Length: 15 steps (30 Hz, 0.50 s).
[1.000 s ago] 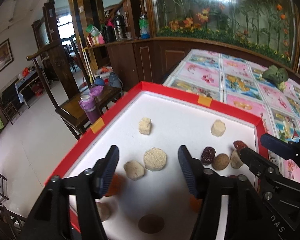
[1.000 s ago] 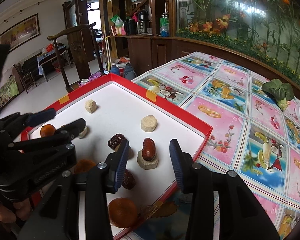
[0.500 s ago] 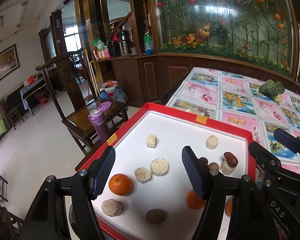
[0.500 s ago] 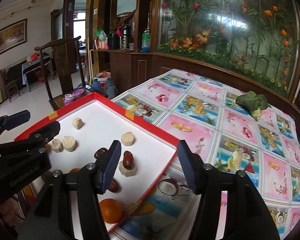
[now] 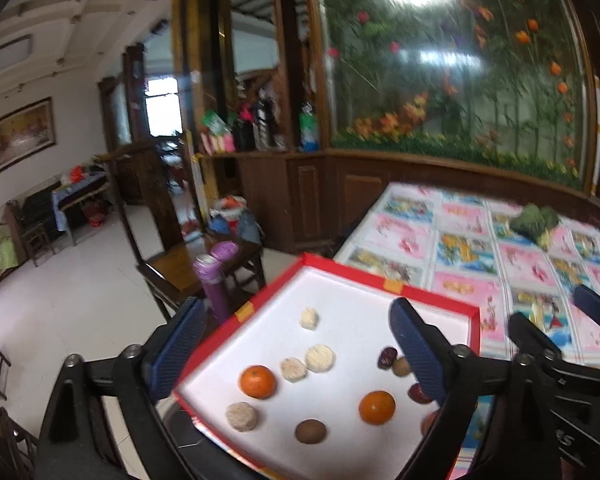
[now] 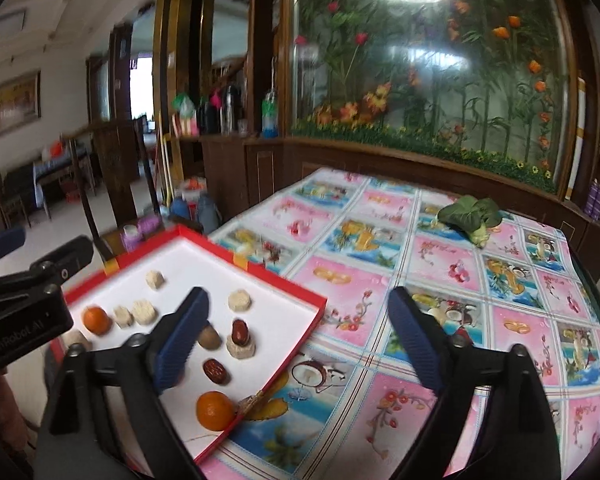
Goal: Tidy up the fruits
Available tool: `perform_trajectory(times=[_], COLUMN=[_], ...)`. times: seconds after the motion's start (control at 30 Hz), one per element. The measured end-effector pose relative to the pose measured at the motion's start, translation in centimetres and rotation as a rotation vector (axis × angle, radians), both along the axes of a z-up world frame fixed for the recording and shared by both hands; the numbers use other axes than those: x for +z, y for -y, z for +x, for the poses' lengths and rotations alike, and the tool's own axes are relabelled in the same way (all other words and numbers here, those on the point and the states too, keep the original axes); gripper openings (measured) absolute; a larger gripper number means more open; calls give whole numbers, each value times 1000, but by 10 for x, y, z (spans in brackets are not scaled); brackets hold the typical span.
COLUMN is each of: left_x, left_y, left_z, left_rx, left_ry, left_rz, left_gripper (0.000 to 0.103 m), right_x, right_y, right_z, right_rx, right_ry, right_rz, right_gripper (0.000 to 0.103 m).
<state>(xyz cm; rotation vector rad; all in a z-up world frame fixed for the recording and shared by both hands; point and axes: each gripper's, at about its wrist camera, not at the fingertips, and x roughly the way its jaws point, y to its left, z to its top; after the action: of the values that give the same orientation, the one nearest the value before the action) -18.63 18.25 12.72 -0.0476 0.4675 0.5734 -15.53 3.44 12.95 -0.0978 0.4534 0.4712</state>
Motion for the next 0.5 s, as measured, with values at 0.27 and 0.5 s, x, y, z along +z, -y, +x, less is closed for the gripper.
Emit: perform_trajectory(times=[0.27, 0.5], left_x=[30, 49], left_y=[18, 28], left_z=[-43, -76], left_rx=[44, 15], left_ry=[118, 174], left_rz=[118, 119], left_gripper=[103, 103], right_x=[30, 51], right_y=[32, 56], right_z=[-37, -80], right_rx=[-18, -12], right_ry=[53, 106], right_rz=[83, 146], right_gripper=[103, 103])
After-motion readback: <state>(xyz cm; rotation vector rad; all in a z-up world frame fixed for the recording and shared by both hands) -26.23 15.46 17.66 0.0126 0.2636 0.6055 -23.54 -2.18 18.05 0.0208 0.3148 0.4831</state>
